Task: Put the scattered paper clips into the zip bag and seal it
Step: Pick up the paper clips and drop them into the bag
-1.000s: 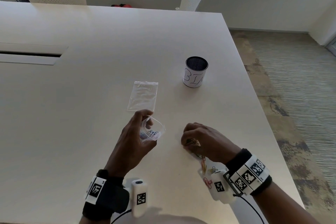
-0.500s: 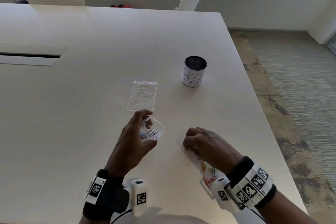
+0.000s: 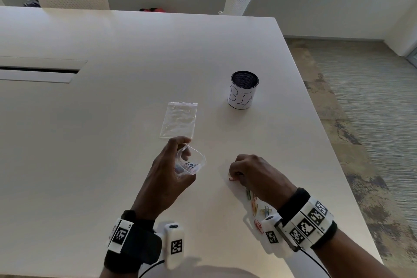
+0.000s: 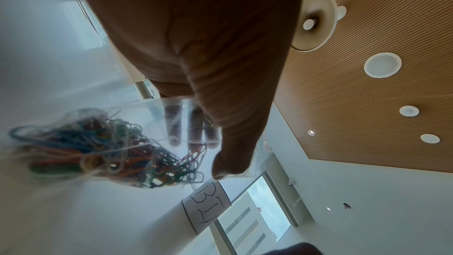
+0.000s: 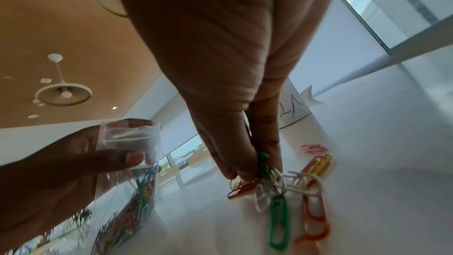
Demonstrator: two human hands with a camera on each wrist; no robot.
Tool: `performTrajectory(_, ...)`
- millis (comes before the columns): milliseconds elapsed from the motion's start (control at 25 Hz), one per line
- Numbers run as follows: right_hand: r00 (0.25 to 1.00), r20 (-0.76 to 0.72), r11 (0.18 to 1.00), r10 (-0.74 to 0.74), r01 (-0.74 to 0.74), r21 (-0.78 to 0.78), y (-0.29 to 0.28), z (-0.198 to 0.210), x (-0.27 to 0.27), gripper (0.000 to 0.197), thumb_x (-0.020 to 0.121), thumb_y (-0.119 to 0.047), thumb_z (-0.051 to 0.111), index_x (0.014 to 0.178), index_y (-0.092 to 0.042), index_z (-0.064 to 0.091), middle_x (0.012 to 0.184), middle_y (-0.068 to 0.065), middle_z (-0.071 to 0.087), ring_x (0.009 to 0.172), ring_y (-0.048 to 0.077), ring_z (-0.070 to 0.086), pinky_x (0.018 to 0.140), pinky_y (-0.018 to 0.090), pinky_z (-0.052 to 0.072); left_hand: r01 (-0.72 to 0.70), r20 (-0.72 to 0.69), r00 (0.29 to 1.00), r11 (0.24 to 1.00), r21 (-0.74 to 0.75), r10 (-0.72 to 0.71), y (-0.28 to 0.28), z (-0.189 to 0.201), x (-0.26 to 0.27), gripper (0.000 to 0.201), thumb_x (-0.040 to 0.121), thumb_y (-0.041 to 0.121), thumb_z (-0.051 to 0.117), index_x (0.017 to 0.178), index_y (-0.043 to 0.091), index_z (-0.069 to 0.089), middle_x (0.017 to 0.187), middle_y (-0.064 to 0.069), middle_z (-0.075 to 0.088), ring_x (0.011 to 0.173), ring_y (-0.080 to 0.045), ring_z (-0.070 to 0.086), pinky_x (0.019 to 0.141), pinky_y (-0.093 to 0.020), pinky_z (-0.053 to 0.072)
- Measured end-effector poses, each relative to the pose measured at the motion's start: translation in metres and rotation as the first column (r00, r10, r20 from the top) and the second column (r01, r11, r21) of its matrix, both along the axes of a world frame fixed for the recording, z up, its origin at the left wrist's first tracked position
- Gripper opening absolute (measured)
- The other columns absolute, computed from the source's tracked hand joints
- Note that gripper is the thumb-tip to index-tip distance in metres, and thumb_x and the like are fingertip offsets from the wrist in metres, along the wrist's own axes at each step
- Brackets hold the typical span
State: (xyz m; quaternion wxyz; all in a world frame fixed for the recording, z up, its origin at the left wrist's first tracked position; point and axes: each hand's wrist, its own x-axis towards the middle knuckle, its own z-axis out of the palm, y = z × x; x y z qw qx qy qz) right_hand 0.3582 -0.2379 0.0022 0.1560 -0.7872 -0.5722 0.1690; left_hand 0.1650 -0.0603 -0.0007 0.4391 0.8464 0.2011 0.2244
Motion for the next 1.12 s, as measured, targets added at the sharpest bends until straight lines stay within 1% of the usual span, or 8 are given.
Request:
performTrajectory(160, 0.973, -0.192, 0.981, -0.131, 0.155, 0.116, -0.005, 0.001, 0.011, 0.012, 0.087, -0.003, 0.077, 0.091, -0.014, 0.081, 0.092, -0.002, 0.075, 0.080, 0.011, 0.071, 0.076, 0.029, 0.060, 0.004, 0.006, 1.000, 1.000, -0.007, -0.004, 0.000, 0.001, 0.001, 0.068, 0.081, 0.005, 0.084, 0.131, 0.032, 0.048, 0.107, 0.008, 0.061, 0.101, -0.014, 0.064, 0.078, -0.012, 0.053)
performTrajectory(240, 0.888, -0.403, 0.936, -0.221, 0.309, 0.169, -0.005, 0.004, 0.010, 0.015, 0.083, 0.000, 0.080, 0.088, -0.014, 0.081, 0.085, -0.002, 0.078, 0.078, 0.013, 0.075, 0.079, 0.030, 0.062, 0.007, 0.004, 1.000, 1.000, -0.011, -0.007, -0.001, 0.001, 0.001, 0.067, 0.081, 0.005, 0.084, 0.132, 0.032, 0.048, 0.108, 0.008, 0.060, 0.101, -0.014, 0.065, 0.078, -0.012, 0.053)
performTrajectory(360, 0.704, -0.680, 0.854, -0.205, 0.468, 0.228, 0.001, 0.016, -0.002, 0.012, 0.083, 0.002, 0.081, 0.089, -0.008, 0.080, 0.082, 0.008, 0.080, 0.078, 0.023, 0.078, 0.081, 0.033, 0.064, 0.010, -0.008, 1.000, 1.000, -0.009, -0.010, 0.000, 0.000, 0.002, 0.068, 0.081, 0.005, 0.083, 0.132, 0.031, 0.047, 0.108, 0.009, 0.060, 0.106, -0.015, 0.064, 0.078, -0.014, 0.054)
performTrajectory(440, 0.608, -0.782, 0.808, -0.139, 0.526, 0.265, 0.009, 0.025, -0.015, 0.010, 0.084, 0.001, 0.081, 0.092, -0.006, 0.080, 0.083, 0.013, 0.080, 0.081, 0.032, 0.078, 0.083, 0.037, 0.063, 0.011, -0.021, 1.000, 1.000, -0.007, -0.011, 0.000, -0.001, 0.002, 0.068, 0.081, 0.006, 0.083, 0.133, 0.031, 0.047, 0.108, 0.009, 0.059, 0.107, -0.015, 0.064, 0.079, -0.018, 0.056)
performTrajectory(520, 0.575, -0.813, 0.758, -0.092, 0.570, 0.317, 0.021, 0.032, -0.027, 0.010, 0.084, 0.000, 0.081, 0.093, -0.003, 0.079, 0.085, 0.014, 0.080, 0.082, 0.032, 0.078, 0.083, 0.036, 0.062, 0.016, -0.033, 0.999, 1.000, 0.004, -0.016, 0.000, 0.000, 0.003, 0.068, 0.081, 0.008, 0.083, 0.133, 0.031, 0.047, 0.109, 0.009, 0.059, 0.106, -0.016, 0.064, 0.080, -0.021, 0.058)
performTrajectory(680, 0.646, -0.762, 0.678, -0.052, 0.583, 0.448, 0.047, 0.032, -0.049, 0.013, 0.082, 0.001, 0.082, 0.092, -0.006, 0.079, 0.090, 0.006, 0.080, 0.081, 0.023, 0.078, 0.079, 0.031, 0.064, 0.017, -0.033, 0.999, 1.000, 0.001, -0.017, -0.001, 0.003, 0.004, 0.067, 0.081, 0.008, 0.083, 0.133, 0.029, 0.047, 0.109, 0.005, 0.061, 0.101, -0.015, 0.066, 0.078, -0.023, 0.059)
performTrajectory(840, 0.786, -0.616, 0.704, -0.053, 0.466, 0.535, 0.058, 0.022, -0.063, 0.013, 0.085, 0.001, 0.081, 0.094, -0.008, 0.078, 0.093, -0.001, 0.076, 0.084, 0.013, 0.077, 0.077, 0.033, 0.065, 0.002, -0.043, 0.999, 1.000, -0.009, -0.003, -0.001, 0.005, 0.003, 0.066, 0.080, 0.008, 0.083, 0.133, 0.028, 0.048, 0.118, 0.005, 0.065, 0.104, -0.008, 0.067, 0.080, -0.020, 0.058)
performTrajectory(1120, 0.859, -0.512, 0.729, -0.030, 0.369, 0.577, 0.051, 0.025, -0.061, 0.016, 0.089, -0.001, 0.077, 0.103, -0.009, 0.082, 0.101, 0.000, 0.082, 0.093, 0.004, 0.077, 0.083, 0.025, 0.063, -0.013, -0.048, 0.999, 1.000, -0.001, 0.013, -0.001, 0.003, 0.002, 0.068, 0.080, 0.008, 0.082, 0.133, 0.031, 0.046, 0.116, 0.009, 0.063, 0.105, -0.004, 0.063, 0.081, -0.021, 0.057)
